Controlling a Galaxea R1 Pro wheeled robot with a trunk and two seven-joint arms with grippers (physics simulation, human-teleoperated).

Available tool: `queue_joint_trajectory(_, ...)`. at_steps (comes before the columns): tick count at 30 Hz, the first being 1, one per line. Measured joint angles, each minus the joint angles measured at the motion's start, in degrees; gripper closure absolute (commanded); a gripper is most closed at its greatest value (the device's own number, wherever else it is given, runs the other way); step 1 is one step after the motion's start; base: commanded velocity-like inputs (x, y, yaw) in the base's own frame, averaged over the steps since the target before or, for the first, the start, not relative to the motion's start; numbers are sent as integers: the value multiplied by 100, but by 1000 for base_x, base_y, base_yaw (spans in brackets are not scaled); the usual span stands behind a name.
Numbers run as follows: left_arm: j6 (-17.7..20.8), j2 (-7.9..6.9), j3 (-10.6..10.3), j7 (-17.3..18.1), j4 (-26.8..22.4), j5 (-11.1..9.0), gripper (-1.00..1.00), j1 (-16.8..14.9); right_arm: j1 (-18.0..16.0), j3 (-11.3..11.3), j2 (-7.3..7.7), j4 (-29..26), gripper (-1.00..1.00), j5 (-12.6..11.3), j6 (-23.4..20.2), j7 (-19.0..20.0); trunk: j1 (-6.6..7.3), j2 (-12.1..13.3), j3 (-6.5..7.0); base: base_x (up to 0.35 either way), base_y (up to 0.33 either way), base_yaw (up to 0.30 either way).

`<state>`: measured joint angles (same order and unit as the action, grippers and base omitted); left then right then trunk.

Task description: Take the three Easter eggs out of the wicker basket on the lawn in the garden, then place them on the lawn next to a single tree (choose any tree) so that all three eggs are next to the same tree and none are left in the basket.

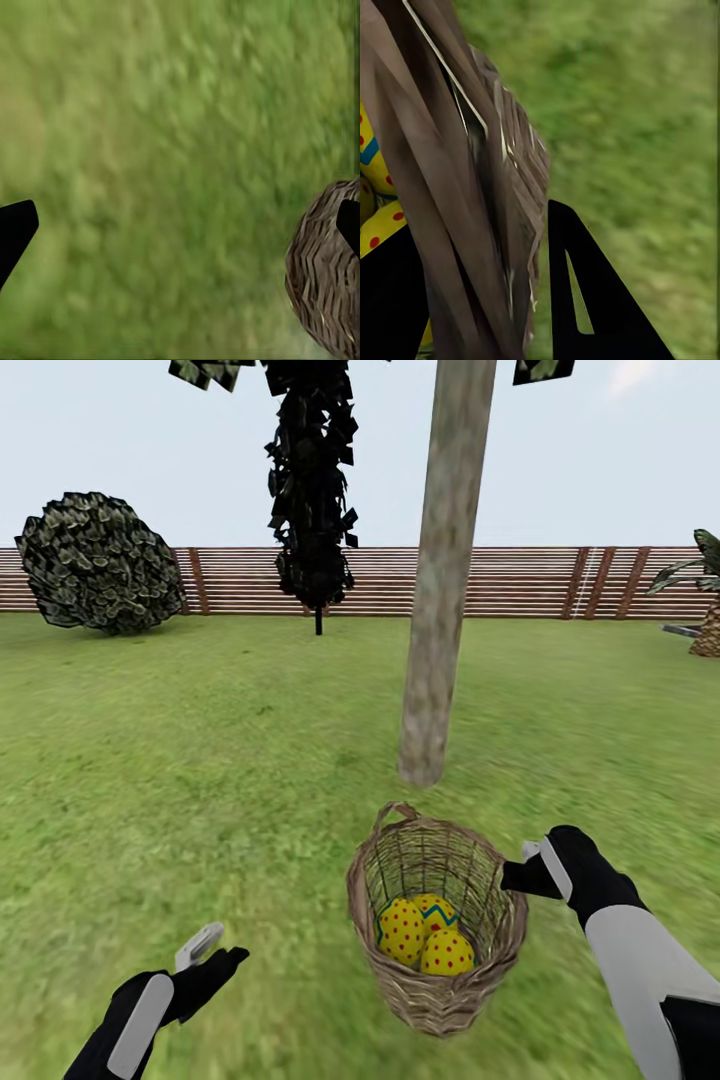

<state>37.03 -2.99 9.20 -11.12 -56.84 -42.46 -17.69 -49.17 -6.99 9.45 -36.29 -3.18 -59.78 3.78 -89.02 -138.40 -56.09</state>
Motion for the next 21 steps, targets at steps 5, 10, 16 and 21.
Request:
queue_joint_trajectory(5, 0, 0, 1, -1, -43, 1, -100, 12, 8, -5, -16, -4, 100, -13, 0, -14, 0, 0, 0, 329, -63, -17)
queue_joint_trajectory(10, 1, -2, 1, -1, -35, 0, -100, 30, 8, 0, -31, -4, 100, 1, 1, -11, 0, 0, 0, 329, -5, -115)
queue_joint_trajectory(16, 1, 0, 4, -1, -30, 0, -100, 31, 16, 0, -40, 1, 100, -45, 1, 14, 0, 0, 0, 329, 0, -6)
queue_joint_trajectory(21, 1, 0, 3, 3, -21, 0, -100, 31, 17, -5, -45, -3, 100, -21, 1, 1, 0, 0, 0, 329, 0, 0)
